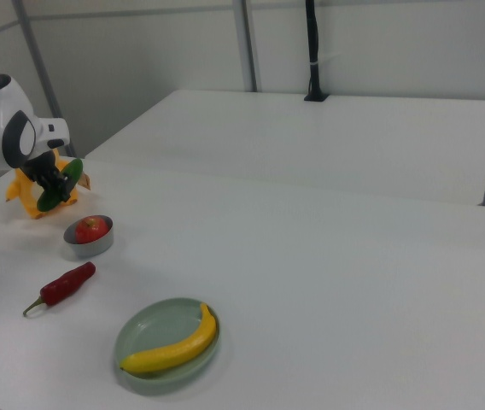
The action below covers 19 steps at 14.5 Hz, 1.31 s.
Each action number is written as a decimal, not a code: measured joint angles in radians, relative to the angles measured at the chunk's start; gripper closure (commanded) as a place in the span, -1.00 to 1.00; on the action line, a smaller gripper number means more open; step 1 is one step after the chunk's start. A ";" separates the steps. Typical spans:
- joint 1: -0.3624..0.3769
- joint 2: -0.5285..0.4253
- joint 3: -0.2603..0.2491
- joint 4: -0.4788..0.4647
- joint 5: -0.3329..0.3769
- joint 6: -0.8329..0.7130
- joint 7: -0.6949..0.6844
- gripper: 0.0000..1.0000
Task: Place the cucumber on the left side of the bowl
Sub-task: 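Lift the cucumber and carry it past the chili toward the apple bowl, then lower the cucumber beside the grey bowl and open the gripper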
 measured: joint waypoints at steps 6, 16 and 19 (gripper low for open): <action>-0.001 0.037 0.000 0.000 0.000 0.011 0.008 -0.08; -0.007 0.043 -0.005 -0.002 0.000 0.011 0.013 -0.73; -0.013 0.041 -0.008 0.000 0.000 0.011 0.013 -1.00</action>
